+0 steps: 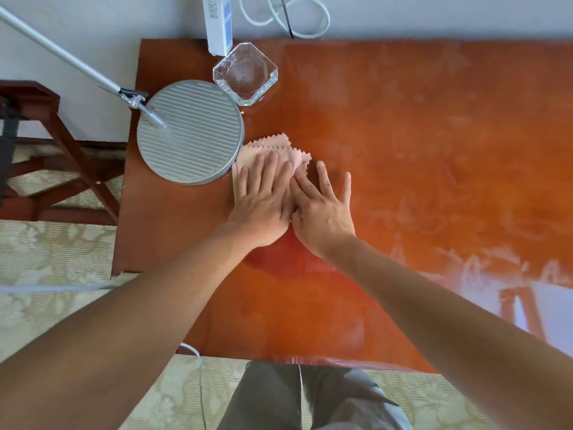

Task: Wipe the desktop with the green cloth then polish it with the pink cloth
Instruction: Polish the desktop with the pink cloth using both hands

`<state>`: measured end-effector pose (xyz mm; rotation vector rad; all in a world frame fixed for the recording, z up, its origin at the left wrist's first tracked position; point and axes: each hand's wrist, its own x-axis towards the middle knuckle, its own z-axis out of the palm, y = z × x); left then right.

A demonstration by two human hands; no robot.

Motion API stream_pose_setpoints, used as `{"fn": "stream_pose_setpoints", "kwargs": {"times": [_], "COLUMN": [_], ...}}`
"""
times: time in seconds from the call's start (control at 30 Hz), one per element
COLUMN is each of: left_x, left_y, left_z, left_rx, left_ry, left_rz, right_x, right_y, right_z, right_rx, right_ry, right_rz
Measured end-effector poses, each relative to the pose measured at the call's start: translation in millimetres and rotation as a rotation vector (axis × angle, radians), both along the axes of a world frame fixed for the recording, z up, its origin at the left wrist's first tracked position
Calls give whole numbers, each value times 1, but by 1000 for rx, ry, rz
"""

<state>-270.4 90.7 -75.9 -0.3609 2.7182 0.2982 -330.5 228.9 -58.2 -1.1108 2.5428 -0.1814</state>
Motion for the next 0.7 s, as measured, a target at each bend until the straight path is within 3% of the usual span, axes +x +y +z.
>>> {"fn": "stream_pose_setpoints", "kwargs": {"times": [0.33, 0.7], "left_x": [36, -93], "left_y": [22, -10], "left_z": [0, -5], "left_rx": [3, 44], "left_ry": [-15, -1], "left_rz": [-55, -99], "right_x": [32, -71], "right_y": [27, -7], "right_z": [6, 9], "right_rx": [28, 69], "right_ry": [-47, 10], "right_rz": [58, -135]}}
